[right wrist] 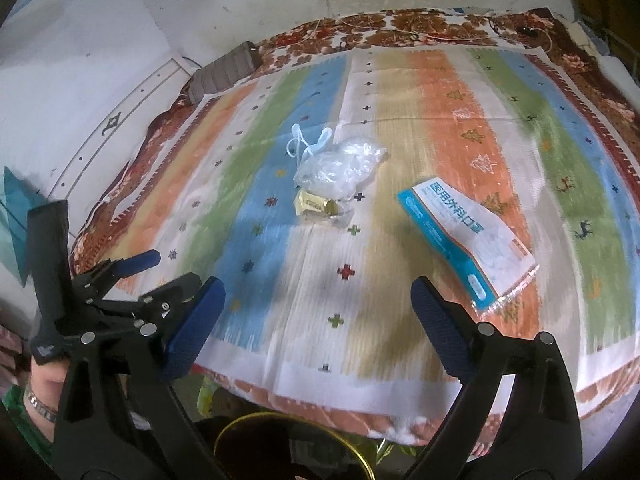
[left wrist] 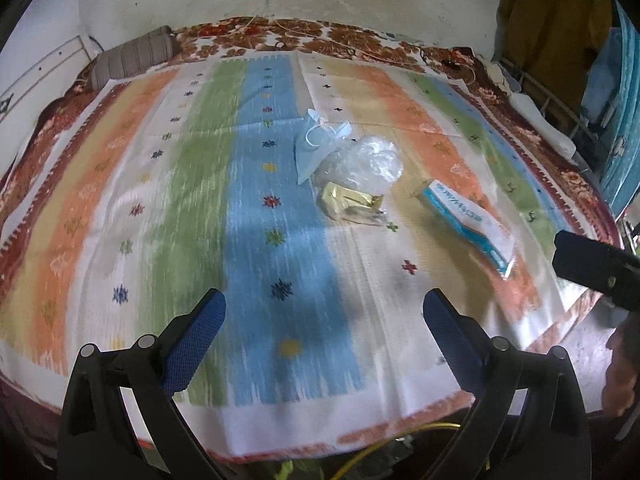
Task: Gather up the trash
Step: 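Move both open grippers forward to the plastic bag and blue mask, then grasp the clear plastic bag with the right gripper while the left grasps the blue mask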
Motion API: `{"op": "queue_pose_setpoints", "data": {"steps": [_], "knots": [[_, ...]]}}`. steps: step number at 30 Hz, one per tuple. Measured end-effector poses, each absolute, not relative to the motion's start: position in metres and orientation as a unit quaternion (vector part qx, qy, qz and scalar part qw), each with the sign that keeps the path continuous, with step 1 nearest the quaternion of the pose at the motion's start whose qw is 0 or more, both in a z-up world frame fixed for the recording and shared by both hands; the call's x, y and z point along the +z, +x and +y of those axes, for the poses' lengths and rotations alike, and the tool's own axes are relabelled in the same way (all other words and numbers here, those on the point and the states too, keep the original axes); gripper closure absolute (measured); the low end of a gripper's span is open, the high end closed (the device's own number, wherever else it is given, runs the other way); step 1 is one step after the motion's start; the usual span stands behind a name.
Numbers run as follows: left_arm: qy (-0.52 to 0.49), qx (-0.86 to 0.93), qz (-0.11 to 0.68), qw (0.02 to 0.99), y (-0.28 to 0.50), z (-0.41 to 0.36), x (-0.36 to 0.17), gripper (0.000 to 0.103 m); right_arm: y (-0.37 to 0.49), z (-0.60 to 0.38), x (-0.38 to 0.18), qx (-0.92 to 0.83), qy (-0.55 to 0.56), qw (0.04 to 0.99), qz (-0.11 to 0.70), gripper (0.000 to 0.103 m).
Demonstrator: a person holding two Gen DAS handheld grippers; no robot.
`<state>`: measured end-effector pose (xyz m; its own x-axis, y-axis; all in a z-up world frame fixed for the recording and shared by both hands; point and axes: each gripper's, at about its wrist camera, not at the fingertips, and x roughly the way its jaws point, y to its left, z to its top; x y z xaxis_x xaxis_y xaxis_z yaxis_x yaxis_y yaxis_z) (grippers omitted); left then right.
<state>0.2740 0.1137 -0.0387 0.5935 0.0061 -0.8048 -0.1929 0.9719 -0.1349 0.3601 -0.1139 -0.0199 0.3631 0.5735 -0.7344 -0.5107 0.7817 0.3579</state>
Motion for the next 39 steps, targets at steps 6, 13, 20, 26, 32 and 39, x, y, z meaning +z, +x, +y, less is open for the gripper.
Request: {"op": "queue_pose_setpoints", "data": {"steps": [6, 13, 20, 26, 32, 39], "knots": [[-0.12, 0.051, 0.43, 0.893, 0.291, 0.126, -0.047, 0.006, 0.384, -0.099, -0.035, 0.33, 0.04, 0.818, 0.47, 0.023], [-0.114, 0.057, 0.42, 0.899, 0.309, 0.139, -0.059, 0.007, 0.415, -0.086, -0.048, 0.331, 0.061, 0.818, 0.467, 0.028], [-0.152, 0.048, 0.406, 0.9, 0.323, 0.16, -0.063, 0.007, 0.448, -0.074, -0.065, 0.323, 0.079, 0.811, 0.482, 0.032], [-0.166, 0.043, 0.401, 0.9, 0.339, 0.164, -0.067, 0.007, 0.469, -0.063, -0.074, 0.325, 0.099, 0.802, 0.491, 0.033], [-0.172, 0.037, 0.399, 0.9, 0.356, 0.171, -0.065, 0.008, 0.489, -0.049, -0.084, 0.323, 0.11, 0.797, 0.498, 0.035], [-0.227, 0.031, 0.382, 0.895, 0.369, 0.192, -0.061, 0.008, 0.508, -0.038, -0.103, 0.313, 0.119, 0.786, 0.519, 0.046]]}}
